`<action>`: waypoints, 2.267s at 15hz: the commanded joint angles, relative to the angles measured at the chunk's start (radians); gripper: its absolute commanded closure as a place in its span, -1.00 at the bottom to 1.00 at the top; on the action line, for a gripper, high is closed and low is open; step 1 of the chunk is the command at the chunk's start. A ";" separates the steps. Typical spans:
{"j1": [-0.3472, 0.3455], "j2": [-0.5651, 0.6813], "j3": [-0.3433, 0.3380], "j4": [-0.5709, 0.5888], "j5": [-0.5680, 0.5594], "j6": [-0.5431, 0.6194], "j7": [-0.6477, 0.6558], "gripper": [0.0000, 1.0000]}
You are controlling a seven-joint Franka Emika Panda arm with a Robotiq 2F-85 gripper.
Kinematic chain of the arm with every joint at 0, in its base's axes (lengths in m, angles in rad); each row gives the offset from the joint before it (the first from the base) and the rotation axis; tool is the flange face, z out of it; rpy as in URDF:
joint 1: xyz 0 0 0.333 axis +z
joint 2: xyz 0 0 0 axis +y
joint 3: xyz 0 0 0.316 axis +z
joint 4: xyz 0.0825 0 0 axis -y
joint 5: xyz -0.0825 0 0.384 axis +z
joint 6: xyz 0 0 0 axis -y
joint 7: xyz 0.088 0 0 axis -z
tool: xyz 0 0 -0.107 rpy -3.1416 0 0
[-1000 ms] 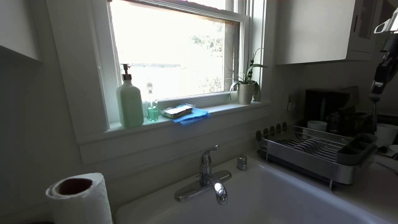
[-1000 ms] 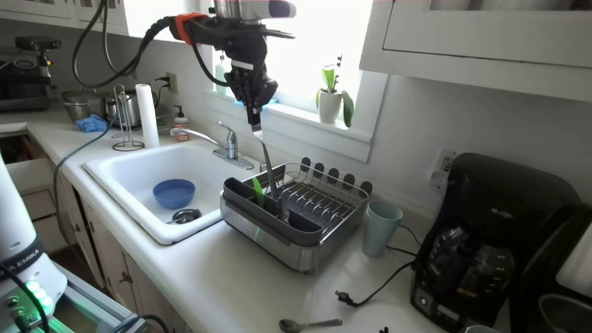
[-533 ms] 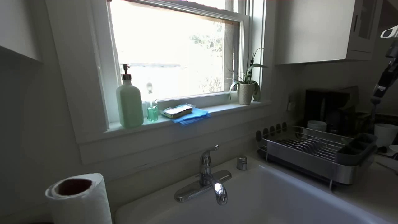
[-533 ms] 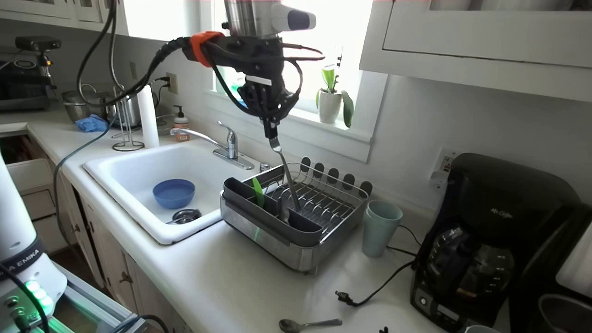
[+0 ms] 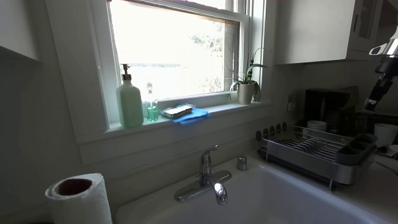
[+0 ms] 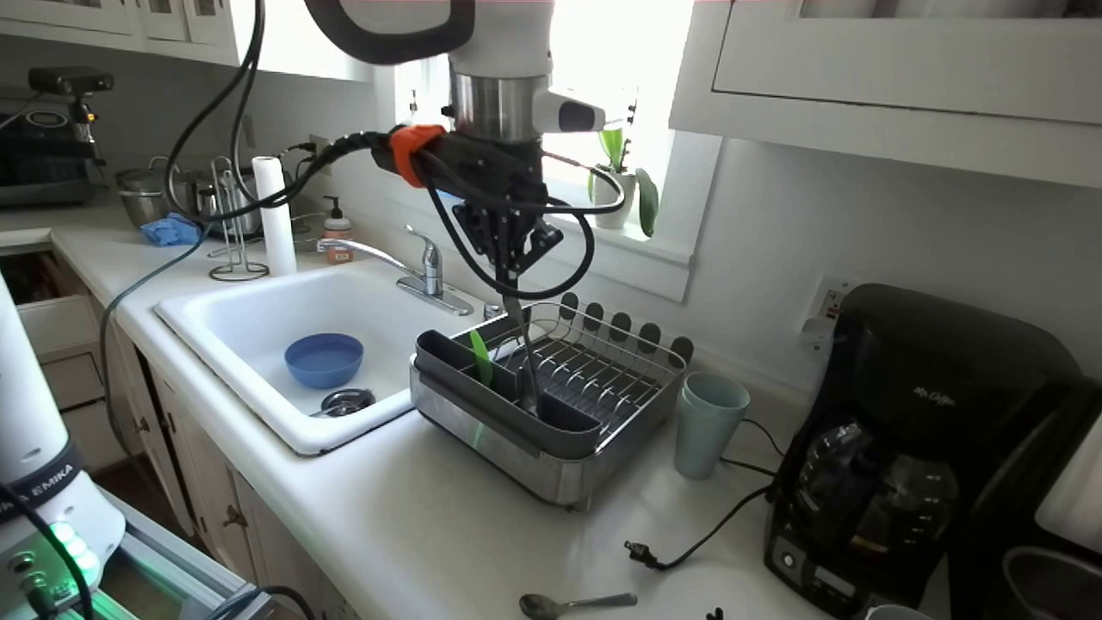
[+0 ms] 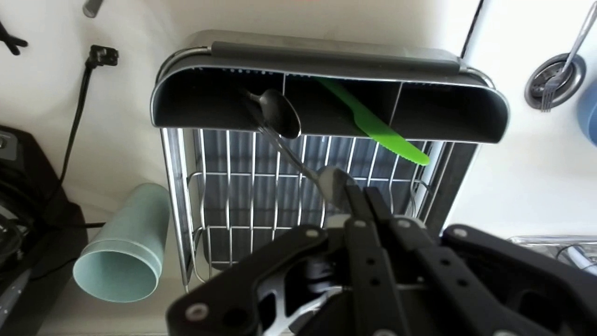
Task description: Move the spoon to the right compartment of the utensil drying rack, move the green knife to the middle compartment and then move the fork to the right compartment
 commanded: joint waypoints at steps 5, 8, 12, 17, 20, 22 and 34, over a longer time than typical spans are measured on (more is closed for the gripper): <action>-0.006 0.110 -0.004 0.010 0.064 0.036 -0.035 0.98; -0.014 0.141 -0.007 0.014 0.082 0.040 -0.033 0.98; -0.022 0.176 -0.008 0.017 0.115 0.056 -0.047 0.98; -0.042 0.228 -0.002 0.015 0.136 0.061 -0.053 0.98; -0.055 0.238 0.005 0.019 0.128 0.075 -0.043 0.44; -0.060 0.238 0.006 0.024 0.127 0.074 -0.042 0.31; -0.100 0.129 0.042 0.021 0.040 0.086 0.000 -1.00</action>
